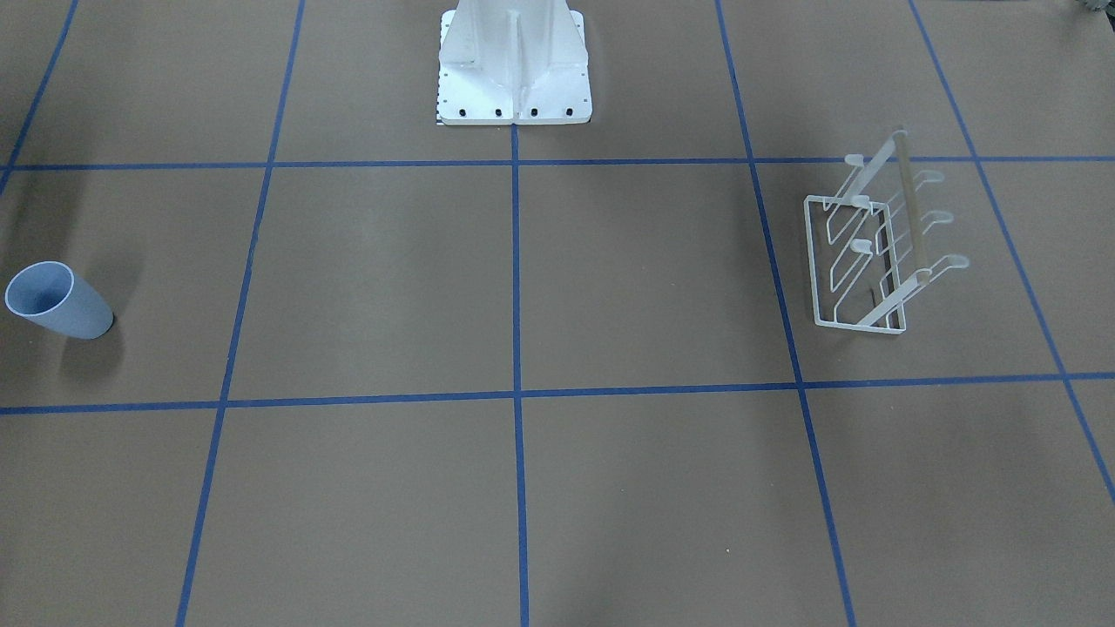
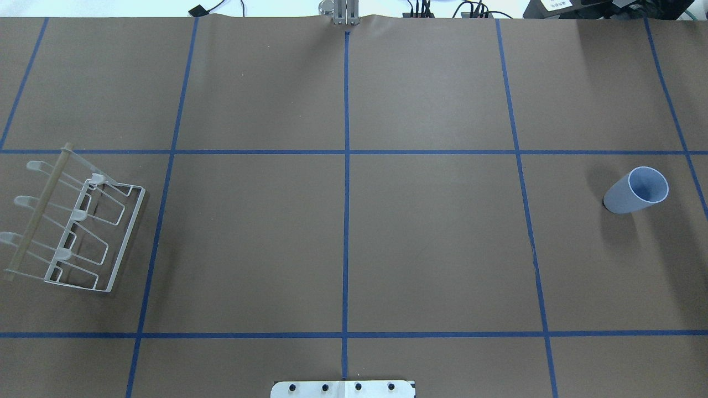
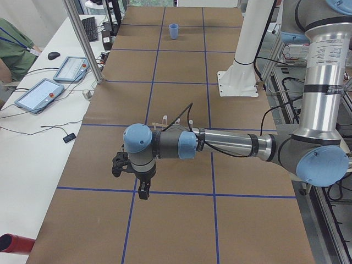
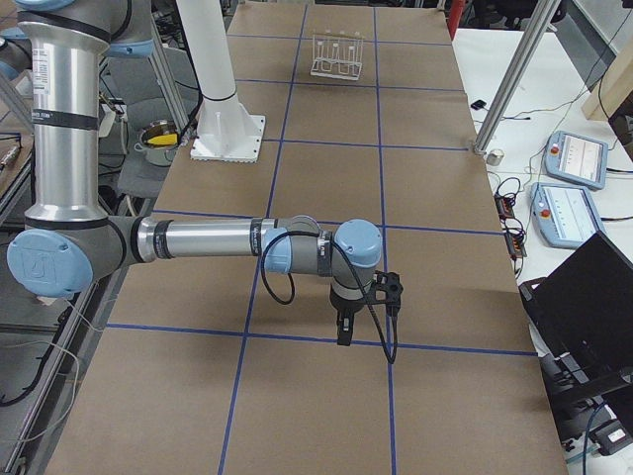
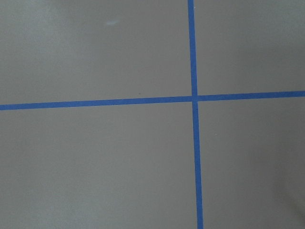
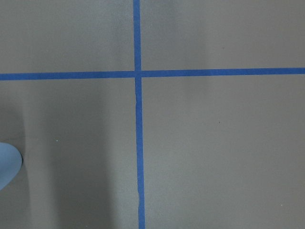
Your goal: Hang cup on cup holder
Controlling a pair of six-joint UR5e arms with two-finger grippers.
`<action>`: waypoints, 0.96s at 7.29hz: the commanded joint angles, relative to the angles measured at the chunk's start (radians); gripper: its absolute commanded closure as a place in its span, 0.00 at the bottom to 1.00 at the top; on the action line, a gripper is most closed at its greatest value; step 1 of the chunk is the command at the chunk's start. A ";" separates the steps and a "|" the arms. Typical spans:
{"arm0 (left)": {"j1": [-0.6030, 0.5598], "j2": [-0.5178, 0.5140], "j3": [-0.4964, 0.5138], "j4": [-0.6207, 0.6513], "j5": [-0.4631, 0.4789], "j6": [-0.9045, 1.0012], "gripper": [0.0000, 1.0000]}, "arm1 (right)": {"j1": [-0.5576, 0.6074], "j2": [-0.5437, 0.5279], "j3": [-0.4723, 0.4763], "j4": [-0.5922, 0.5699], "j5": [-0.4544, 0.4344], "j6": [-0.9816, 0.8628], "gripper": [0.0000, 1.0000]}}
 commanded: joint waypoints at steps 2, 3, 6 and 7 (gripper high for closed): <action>0.000 0.019 0.008 -0.001 0.003 0.003 0.02 | 0.000 -0.002 0.004 0.000 -0.002 0.002 0.00; 0.000 0.026 -0.001 0.002 0.000 0.000 0.02 | 0.000 0.000 0.007 0.000 0.000 0.005 0.00; 0.006 0.000 -0.004 -0.010 -0.006 -0.008 0.02 | 0.000 -0.008 0.042 0.000 -0.008 0.008 0.00; 0.012 0.003 -0.007 -0.019 -0.003 -0.010 0.02 | -0.006 0.013 0.042 -0.006 -0.011 0.008 0.00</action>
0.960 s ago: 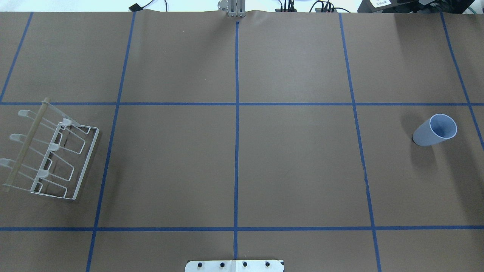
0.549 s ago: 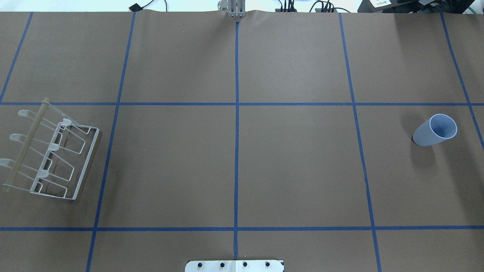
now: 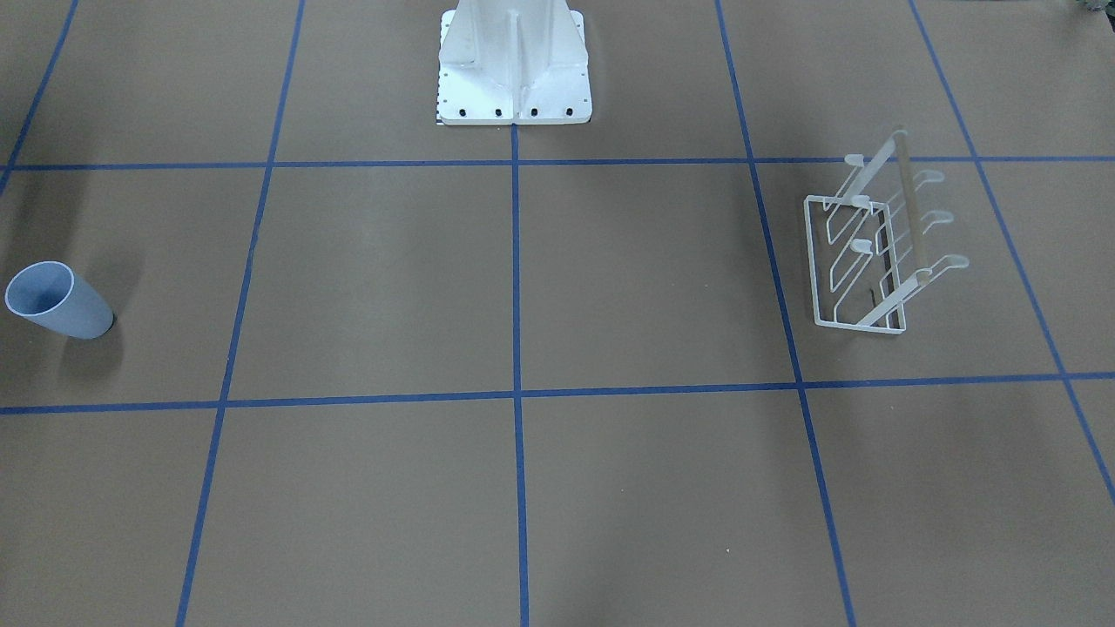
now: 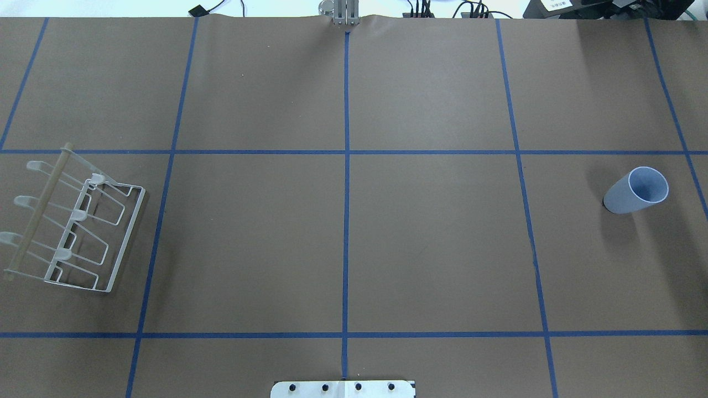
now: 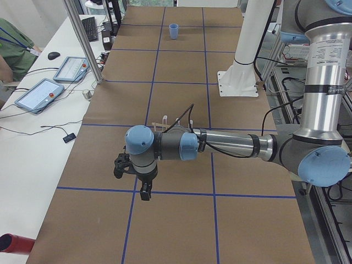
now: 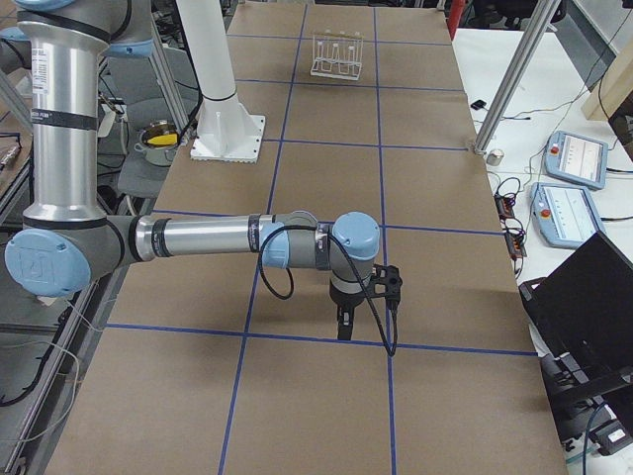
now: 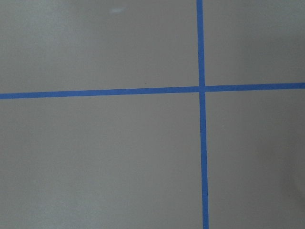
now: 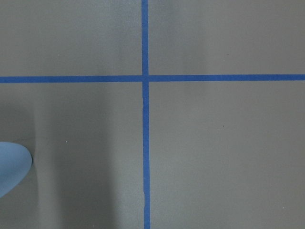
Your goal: Hang cup on cup holder
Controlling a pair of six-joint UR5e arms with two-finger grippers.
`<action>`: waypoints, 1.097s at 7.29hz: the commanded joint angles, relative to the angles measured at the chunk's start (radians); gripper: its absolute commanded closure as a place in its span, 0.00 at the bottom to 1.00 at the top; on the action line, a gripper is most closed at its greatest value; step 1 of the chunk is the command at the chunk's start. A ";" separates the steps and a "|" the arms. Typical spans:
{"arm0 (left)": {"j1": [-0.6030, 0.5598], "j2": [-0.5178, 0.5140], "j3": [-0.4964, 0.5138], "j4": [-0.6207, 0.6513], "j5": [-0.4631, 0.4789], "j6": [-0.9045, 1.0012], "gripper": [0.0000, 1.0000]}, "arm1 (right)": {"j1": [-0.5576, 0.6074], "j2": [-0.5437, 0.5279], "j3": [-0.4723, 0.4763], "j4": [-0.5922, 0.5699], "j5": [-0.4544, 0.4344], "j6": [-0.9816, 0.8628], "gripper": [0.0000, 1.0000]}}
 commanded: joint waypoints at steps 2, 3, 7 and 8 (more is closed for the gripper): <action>0.008 -0.002 -0.008 -0.022 -0.002 0.005 0.02 | -0.012 0.132 0.001 -0.007 0.005 0.014 0.00; 0.008 -0.004 -0.009 -0.031 -0.002 0.007 0.02 | -0.020 0.127 0.001 0.002 0.011 0.005 0.00; 0.012 0.043 0.003 -0.107 -0.004 0.004 0.01 | -0.224 0.125 0.044 0.005 0.151 -0.012 0.00; 0.012 0.048 0.005 -0.124 -0.002 -0.001 0.01 | -0.244 0.122 0.037 0.003 0.151 -0.054 0.00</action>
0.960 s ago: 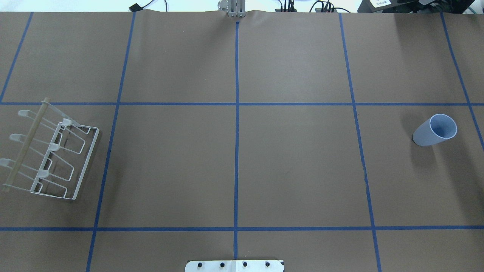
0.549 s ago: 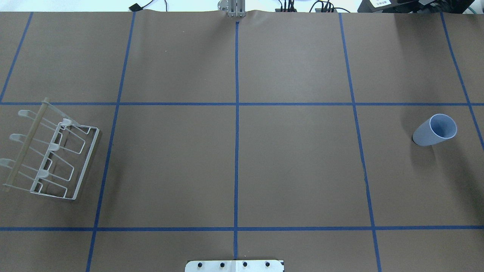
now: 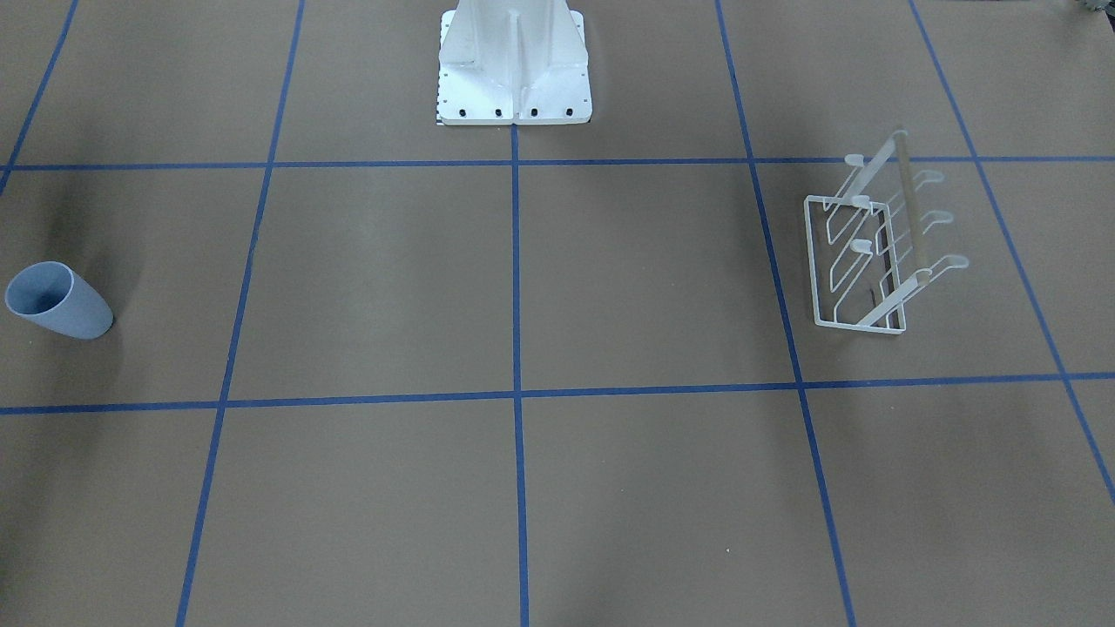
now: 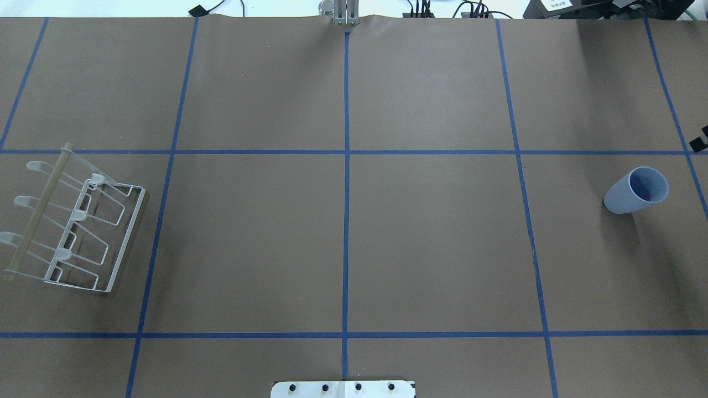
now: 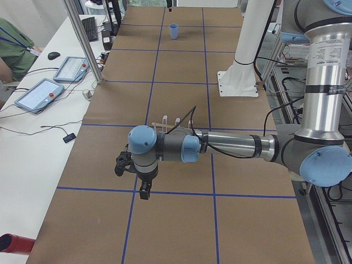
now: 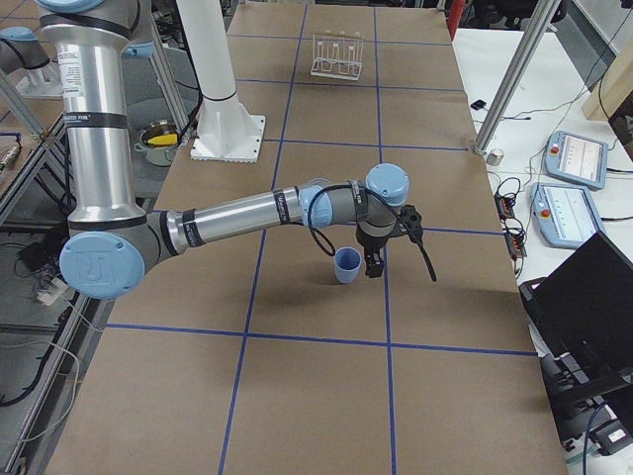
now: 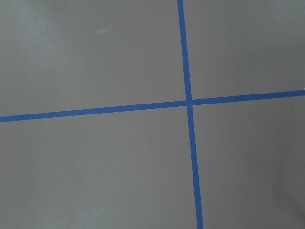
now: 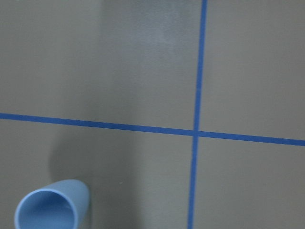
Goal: Hang cup on cup holder
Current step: 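Lower the right gripper onto the rim of the light blue cup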
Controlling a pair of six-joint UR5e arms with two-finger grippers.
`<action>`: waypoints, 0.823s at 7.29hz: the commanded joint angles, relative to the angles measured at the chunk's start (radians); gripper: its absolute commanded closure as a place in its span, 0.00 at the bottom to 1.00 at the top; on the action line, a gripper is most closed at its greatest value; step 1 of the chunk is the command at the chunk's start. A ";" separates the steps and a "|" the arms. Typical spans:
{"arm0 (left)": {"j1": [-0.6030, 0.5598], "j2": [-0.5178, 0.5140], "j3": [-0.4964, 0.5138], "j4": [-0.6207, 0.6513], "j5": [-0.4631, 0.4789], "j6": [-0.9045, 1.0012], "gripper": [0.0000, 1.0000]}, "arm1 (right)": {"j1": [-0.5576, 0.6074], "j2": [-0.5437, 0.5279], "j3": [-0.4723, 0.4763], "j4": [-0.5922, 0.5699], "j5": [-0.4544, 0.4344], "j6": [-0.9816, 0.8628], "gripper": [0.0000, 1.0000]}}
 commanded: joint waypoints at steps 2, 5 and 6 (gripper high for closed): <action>0.000 0.013 0.003 -0.031 -0.001 -0.008 0.01 | -0.058 -0.002 -0.028 -0.001 -0.026 -0.074 0.00; 0.002 0.013 0.001 -0.031 -0.001 -0.006 0.01 | -0.110 0.013 -0.081 -0.001 -0.061 -0.072 0.00; 0.002 0.013 0.001 -0.033 -0.001 -0.006 0.01 | -0.125 0.022 -0.103 0.000 -0.061 -0.072 0.00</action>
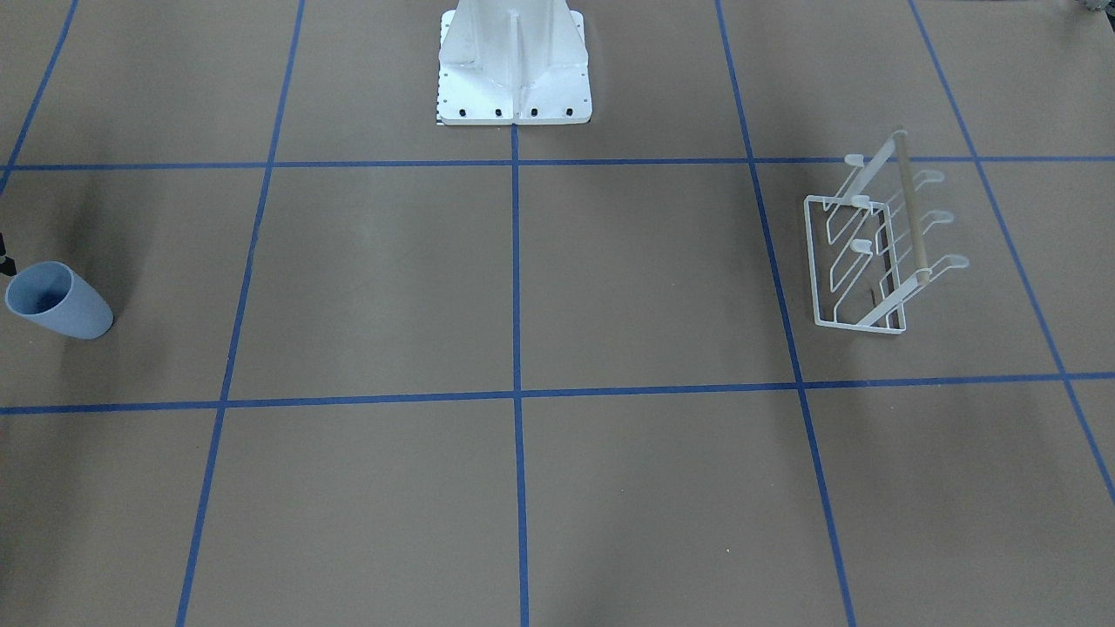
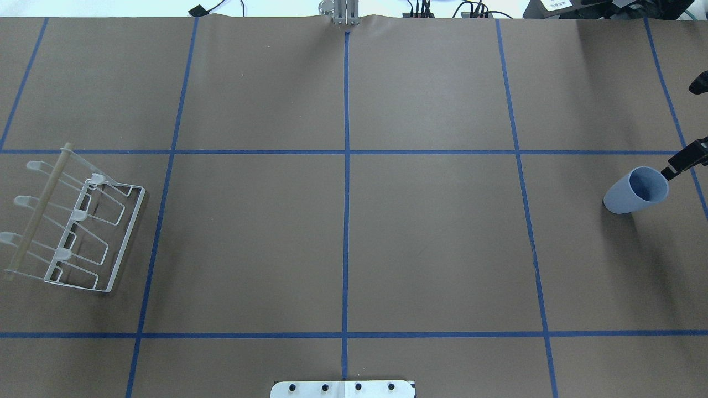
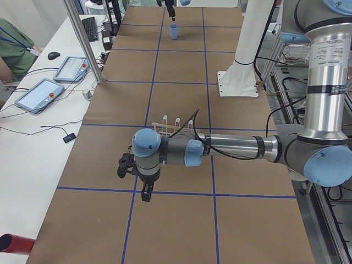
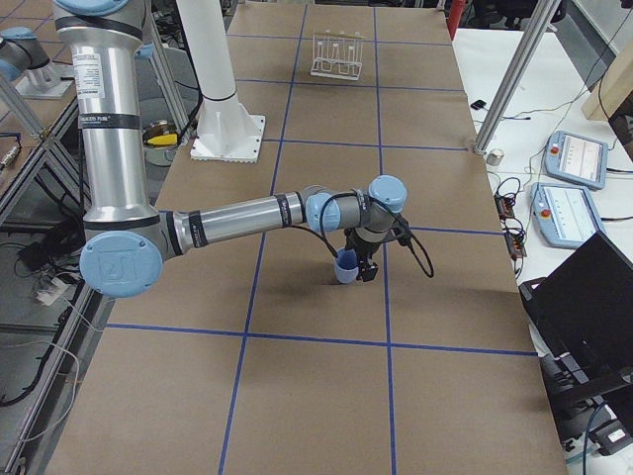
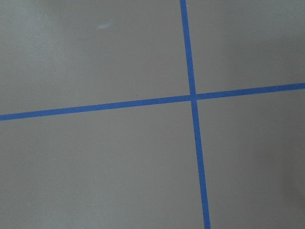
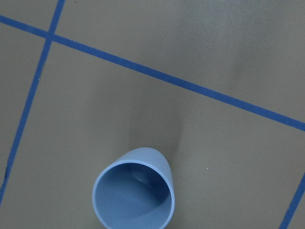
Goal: Hang cup on cup holder
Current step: 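Lower the right gripper onto the rim of the light blue cup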
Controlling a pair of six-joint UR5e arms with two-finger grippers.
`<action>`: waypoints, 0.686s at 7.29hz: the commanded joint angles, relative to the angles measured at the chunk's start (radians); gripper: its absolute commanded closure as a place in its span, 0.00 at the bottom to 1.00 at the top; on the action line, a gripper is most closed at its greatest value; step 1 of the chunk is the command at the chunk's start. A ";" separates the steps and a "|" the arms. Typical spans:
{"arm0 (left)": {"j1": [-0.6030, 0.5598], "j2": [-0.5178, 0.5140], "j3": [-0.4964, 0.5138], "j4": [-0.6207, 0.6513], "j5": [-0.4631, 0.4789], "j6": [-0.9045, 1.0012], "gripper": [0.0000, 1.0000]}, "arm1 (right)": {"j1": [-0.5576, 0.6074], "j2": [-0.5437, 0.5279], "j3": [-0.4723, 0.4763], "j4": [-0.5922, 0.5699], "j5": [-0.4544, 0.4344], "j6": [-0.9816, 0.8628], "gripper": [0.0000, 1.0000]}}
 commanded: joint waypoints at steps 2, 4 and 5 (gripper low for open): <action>0.000 0.000 0.001 -0.001 0.000 0.002 0.01 | -0.037 0.030 -0.063 0.001 -0.006 0.005 0.00; 0.000 0.000 0.001 0.001 0.000 0.002 0.01 | -0.050 0.052 -0.108 0.001 -0.004 0.002 0.00; 0.000 0.000 0.001 0.001 0.000 0.000 0.01 | -0.050 0.052 -0.108 0.001 -0.004 0.002 0.00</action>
